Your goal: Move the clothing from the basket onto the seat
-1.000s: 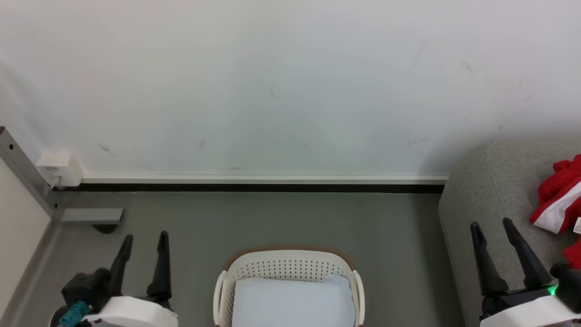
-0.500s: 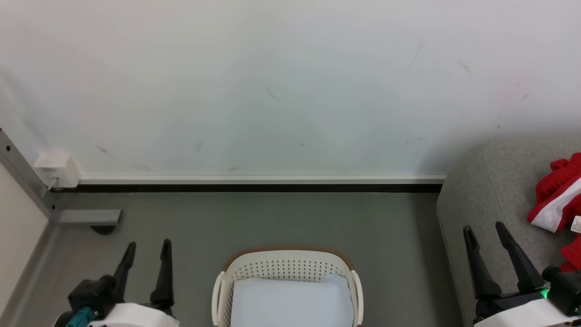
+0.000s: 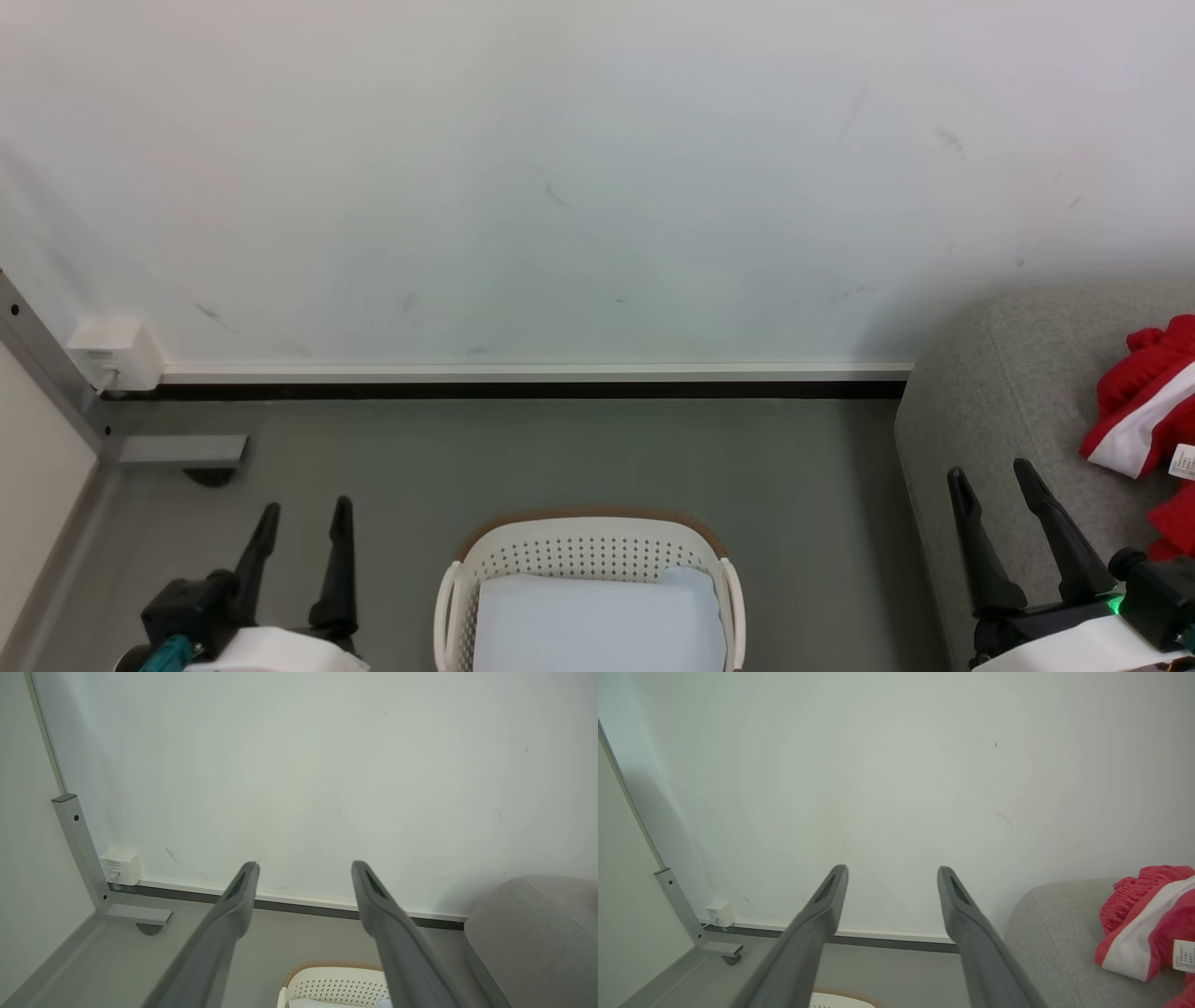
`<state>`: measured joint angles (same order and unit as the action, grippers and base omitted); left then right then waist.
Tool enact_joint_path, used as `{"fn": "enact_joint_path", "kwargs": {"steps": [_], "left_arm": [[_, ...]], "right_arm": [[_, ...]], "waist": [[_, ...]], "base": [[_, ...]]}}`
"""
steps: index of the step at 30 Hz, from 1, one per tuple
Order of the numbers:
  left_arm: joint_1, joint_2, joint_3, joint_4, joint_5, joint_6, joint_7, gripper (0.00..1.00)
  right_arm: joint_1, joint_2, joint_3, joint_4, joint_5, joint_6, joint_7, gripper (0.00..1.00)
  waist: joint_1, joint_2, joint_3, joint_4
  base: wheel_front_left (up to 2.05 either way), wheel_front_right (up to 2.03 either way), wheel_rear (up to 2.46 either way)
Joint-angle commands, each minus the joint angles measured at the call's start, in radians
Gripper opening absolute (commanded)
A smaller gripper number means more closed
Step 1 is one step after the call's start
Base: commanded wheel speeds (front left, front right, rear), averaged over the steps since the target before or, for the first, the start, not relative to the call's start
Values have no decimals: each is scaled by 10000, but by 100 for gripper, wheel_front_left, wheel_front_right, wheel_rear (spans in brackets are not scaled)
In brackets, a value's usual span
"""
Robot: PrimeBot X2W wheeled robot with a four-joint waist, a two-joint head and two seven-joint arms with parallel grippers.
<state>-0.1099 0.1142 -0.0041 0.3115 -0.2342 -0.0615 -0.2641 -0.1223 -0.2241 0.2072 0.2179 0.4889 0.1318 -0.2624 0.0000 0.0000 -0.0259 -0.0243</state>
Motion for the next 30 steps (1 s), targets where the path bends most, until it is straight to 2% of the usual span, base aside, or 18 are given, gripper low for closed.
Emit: {"fn": "enact_joint_path", "kwargs": {"steps": [1,12,13,16,30], "left_arm": [[-33,-9,93,35,219,-40,-2,100],[-120,-190,287,218,403,-251,-2,100],[-58,-171,274,199,333,-240,1,0],[118,-248,255,465,294,-249,20,0],[47,-313,471,304,-2146,-329,723,0]], "right_arm": [[-36,-43,-8,19,23,-23,-30,100],[-45,-7,45,38,31,-23,-30,100],[2,16,69,47,13,0,1,0],[161,106,139,246,36,2,32,0],[149,357,-409,235,2023,-1,646,0]], "waist": [[0,0,-3,-3],[0,0,-39,-15],[0,0,-40,-15],[0,0,-41,-16],[0,0,-7,11]], "base": [[0,0,0],[0,0,0],[0,0,0],[0,0,0],[0,0,0]]}}
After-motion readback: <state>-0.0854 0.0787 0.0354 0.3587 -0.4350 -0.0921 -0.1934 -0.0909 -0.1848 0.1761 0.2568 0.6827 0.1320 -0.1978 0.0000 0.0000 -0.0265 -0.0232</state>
